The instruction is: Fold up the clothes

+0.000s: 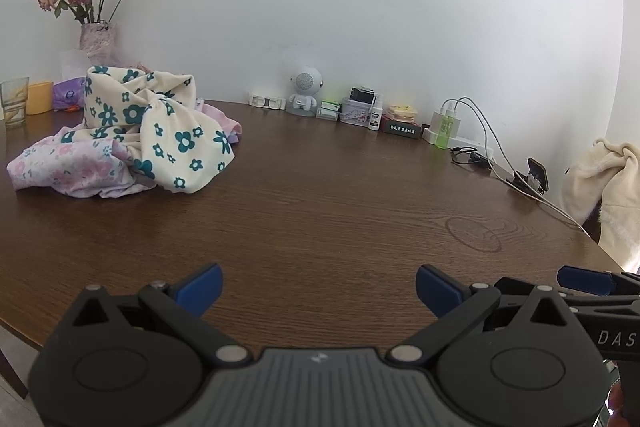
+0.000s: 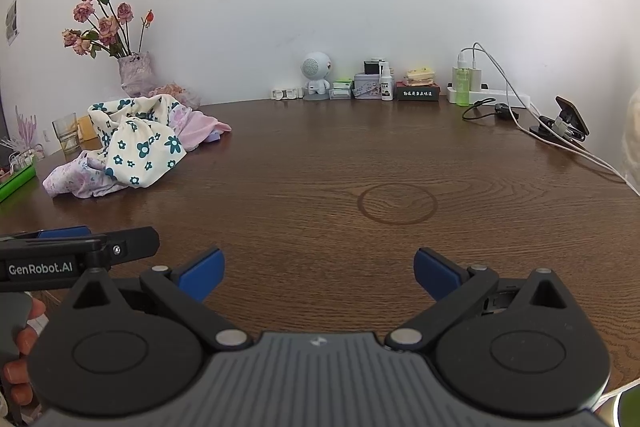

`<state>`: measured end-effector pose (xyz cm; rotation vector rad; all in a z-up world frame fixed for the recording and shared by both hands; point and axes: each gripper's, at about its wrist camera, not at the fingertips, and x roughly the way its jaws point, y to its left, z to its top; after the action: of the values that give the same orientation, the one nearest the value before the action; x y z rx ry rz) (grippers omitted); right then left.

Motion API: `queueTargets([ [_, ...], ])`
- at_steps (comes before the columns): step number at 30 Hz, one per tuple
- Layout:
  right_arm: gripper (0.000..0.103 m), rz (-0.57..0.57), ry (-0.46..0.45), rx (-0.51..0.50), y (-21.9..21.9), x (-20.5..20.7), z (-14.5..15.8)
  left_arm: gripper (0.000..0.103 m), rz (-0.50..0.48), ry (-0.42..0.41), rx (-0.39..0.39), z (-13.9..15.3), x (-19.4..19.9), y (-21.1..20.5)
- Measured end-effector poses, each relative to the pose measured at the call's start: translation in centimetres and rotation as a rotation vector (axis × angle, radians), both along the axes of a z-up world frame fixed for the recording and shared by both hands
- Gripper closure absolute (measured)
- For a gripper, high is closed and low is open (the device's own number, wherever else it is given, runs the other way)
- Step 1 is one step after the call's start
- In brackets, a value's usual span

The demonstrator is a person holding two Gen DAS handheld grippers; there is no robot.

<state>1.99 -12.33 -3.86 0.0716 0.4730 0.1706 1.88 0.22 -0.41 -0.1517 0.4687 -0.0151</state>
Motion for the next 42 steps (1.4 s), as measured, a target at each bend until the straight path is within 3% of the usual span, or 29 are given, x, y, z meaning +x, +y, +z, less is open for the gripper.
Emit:
queueTargets([
  [12, 0.000, -0.014, 0.002, 0.004, 0.0, -0.2, 0.2, 0.000, -0.001, -0.011, 0.008, 0.2, -0.5, -0.1],
  [29, 0.000, 0.078, 0.015, -0.021, 1.7, 1.7, 1.5, 0.000, 0.028, -0.007, 0.003, 1.2, 0.5, 2.2],
  [36, 0.000, 0.245, 0.006, -0.049, 4.7, 6.3, 5.7, 0.000, 0.087, -0.044, 0.034, 4.8, 3.3, 6.8],
  [42, 0.000, 0.418, 0.032, -0.087, 9.9, 12.2, 9.9, 0.000, 0.182, -0.017, 0.027, 7.5, 7.0, 13.9],
])
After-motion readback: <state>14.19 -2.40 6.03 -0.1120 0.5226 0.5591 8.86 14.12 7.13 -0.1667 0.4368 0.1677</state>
